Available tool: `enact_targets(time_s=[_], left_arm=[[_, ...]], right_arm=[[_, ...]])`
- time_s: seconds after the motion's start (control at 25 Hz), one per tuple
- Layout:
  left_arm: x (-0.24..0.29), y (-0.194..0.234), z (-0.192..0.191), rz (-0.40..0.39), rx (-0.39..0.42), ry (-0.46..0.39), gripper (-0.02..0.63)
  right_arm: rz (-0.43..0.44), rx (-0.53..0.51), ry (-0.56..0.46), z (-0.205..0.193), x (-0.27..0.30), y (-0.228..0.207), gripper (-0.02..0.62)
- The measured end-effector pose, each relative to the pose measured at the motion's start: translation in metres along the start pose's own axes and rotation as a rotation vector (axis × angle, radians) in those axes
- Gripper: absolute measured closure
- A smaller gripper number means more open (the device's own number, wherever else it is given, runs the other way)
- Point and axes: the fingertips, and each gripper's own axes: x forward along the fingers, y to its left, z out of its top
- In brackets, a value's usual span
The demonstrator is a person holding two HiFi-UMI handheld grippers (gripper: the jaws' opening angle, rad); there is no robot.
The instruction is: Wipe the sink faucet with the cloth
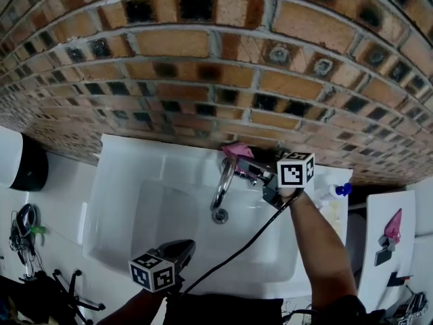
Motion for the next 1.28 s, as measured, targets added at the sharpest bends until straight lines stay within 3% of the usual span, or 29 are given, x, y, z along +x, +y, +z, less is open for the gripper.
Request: enact_targets(time_s=[0.48, 0.84, 1.08, 1.28], left_arm=[[-0.041, 0.005, -0.005, -0.007, 0.037, -0.037, 0.600], [-0.073, 0.018, 0.001, -0.014, 0.059, -0.084, 0.600], [-0.085, 0.016, 0.009, -0.053, 0.091, -0.110, 0.600], [-0.093, 0.017, 0.007, -0.076, 0.113, -0.109, 0.600]], right_arm=[[-0.035, 0.090, -0.103, 0.020, -0.016, 0.023, 0.449], [-0.143, -0.079, -0.129, 0.058, -0.021, 0.060, 0.451], [-0.178, -0.196, -0.086, 0.073, -0.019, 0.098, 0.451], [-0.271, -0.452, 0.032, 0.067, -0.010, 0.131, 0.451]])
